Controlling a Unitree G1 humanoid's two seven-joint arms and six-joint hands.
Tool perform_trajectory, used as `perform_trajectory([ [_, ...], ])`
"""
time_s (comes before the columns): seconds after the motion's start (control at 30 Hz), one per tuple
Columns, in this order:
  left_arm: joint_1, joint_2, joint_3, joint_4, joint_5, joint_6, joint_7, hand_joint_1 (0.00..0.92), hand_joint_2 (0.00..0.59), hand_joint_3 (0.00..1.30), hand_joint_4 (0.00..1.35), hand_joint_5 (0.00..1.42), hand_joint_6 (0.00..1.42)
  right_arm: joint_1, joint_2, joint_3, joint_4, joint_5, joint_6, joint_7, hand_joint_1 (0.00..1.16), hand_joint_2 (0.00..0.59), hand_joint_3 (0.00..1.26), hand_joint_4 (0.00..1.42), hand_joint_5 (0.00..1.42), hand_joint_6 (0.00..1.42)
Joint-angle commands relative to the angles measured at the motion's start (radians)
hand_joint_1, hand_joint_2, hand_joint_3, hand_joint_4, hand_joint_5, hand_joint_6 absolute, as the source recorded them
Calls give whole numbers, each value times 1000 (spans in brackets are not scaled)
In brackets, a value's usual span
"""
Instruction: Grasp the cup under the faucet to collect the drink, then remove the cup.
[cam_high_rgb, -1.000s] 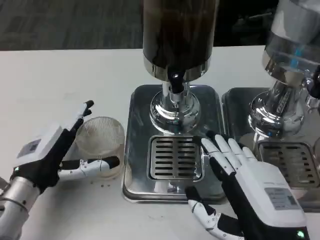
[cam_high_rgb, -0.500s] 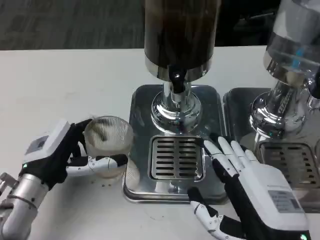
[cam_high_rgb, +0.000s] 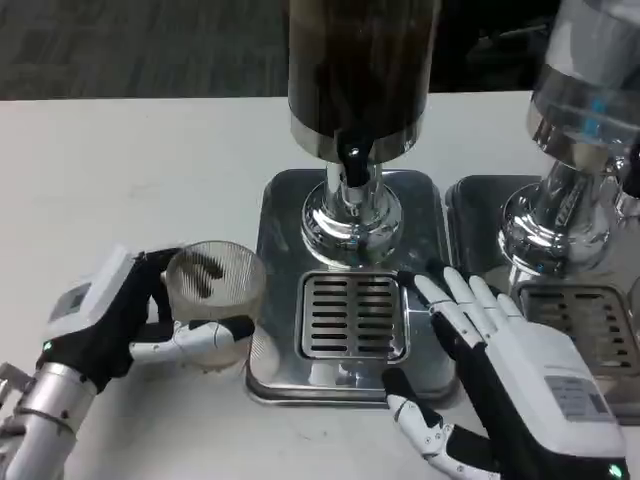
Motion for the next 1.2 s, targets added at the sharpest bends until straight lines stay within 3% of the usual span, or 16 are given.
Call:
perform_trajectory([
  [0.03, 17, 0, 49, -40, -42, -55, 36, 482, 30, 772, 875, 1069, 1344, -13, -2, -7, 5, 10, -5, -12, 382, 467, 104, 1, 0, 0],
  [0.3, 43, 12, 132, -123, -94, -122, 11, 486, 23, 778, 876, 1070, 1348, -22, 2, -3, 6, 11, -2, -14, 382, 467, 105, 5, 0, 0],
  [0.53, 32, -1, 151, -171, -113, -121, -32, 487, 20, 778, 876, 1062, 1349, -20, 3, -5, 4, 13, -1, -17, 382, 467, 105, 11, 0, 0],
  [0.7, -2, -25, 140, -163, -101, -99, -70, 487, 19, 778, 876, 1058, 1349, -19, 7, -5, 1, 11, 1, -23, 382, 467, 105, 11, 0, 0],
  [0.9, -52, -85, 90, -125, -59, -54, -96, 487, 18, 774, 876, 1058, 1349, -3, 18, -1, -6, 2, 6, -36, 382, 467, 105, 11, 0, 0],
  [1.2, -108, -120, 18, -73, -9, -29, -100, 487, 16, 771, 876, 1058, 1334, 25, 35, 6, -24, -16, 10, -46, 382, 467, 105, 11, 0, 0],
])
